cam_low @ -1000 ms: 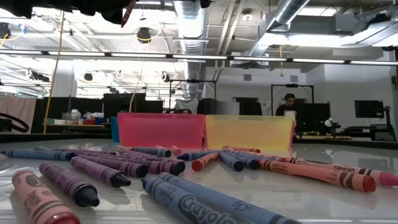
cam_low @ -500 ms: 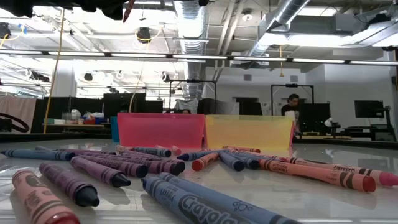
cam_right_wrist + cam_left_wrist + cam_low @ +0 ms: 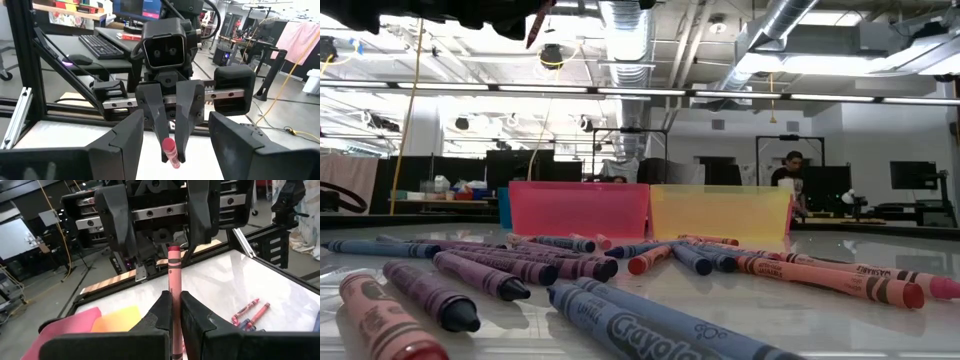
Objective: Sort crayons
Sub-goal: Put the red crayon into the red bin
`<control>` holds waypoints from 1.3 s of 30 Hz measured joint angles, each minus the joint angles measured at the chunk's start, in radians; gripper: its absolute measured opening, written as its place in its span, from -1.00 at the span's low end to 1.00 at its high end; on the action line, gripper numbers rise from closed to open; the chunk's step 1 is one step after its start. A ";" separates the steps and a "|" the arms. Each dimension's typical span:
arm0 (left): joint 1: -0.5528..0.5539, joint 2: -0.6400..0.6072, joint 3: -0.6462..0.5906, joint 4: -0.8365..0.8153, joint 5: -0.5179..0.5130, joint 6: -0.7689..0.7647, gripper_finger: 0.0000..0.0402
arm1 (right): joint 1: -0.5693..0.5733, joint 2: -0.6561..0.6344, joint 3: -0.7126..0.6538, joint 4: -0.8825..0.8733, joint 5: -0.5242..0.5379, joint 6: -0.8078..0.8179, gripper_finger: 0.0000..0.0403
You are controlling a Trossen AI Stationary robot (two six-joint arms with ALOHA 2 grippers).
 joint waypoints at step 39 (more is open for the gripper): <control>0.000 0.019 0.000 0.061 -0.023 -0.024 -0.97 | -0.005 -0.001 0.000 -0.074 0.008 0.008 -0.95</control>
